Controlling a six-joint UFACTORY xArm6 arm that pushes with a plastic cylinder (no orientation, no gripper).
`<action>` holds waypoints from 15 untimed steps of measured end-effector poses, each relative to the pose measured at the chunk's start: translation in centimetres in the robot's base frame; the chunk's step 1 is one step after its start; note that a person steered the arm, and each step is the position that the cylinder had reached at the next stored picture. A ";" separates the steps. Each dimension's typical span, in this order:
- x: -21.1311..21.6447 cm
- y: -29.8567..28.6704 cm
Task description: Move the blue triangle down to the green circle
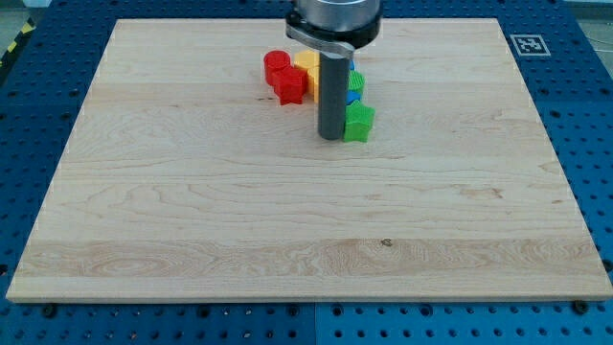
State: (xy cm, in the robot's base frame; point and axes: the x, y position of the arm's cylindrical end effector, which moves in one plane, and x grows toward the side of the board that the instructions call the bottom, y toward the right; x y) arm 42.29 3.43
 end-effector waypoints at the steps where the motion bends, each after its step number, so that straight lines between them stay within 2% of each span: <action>1: 0.0 2.4; 2: 0.0 3.4; 4: 0.4 -2.2; 6: -6.6 -3.8; 7: -7.2 -2.4; 9: -6.1 0.9; 13: -2.6 0.9; 14: -3.0 -1.5; 15: -1.4 -3.3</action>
State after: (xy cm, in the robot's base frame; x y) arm 40.88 0.11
